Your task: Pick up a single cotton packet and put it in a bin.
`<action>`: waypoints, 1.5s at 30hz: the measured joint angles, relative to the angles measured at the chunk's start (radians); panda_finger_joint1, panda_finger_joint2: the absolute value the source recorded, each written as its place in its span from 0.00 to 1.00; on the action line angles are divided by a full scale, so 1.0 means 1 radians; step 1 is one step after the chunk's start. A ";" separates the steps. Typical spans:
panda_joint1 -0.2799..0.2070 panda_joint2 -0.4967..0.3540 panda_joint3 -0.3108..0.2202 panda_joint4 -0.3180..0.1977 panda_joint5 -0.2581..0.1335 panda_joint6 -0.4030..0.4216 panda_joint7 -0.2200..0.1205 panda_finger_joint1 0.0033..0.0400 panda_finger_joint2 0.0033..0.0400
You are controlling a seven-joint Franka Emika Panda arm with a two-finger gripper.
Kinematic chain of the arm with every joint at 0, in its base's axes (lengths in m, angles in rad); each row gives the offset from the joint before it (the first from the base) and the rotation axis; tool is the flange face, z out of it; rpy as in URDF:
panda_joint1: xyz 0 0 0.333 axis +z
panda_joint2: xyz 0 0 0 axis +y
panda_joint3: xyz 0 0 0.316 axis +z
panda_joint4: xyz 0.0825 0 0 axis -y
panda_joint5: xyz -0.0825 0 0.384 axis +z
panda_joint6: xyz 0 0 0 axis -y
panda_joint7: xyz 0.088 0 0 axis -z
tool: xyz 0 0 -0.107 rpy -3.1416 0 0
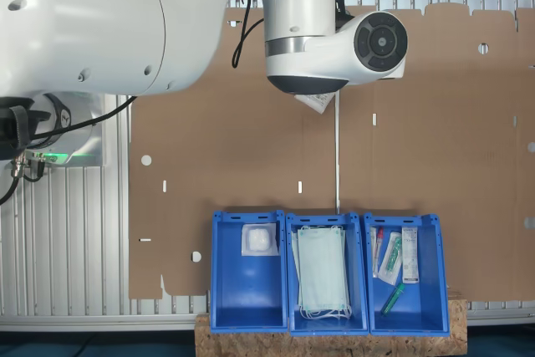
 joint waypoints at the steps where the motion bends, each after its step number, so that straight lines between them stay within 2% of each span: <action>1: -0.004 0.005 0.000 0.005 0.000 0.001 0.000 1.00 1.00; 17: -0.037 0.072 0.002 0.036 0.000 0.012 0.000 1.00 1.00; 45: -0.032 0.180 0.001 0.036 0.000 0.061 0.000 1.00 1.00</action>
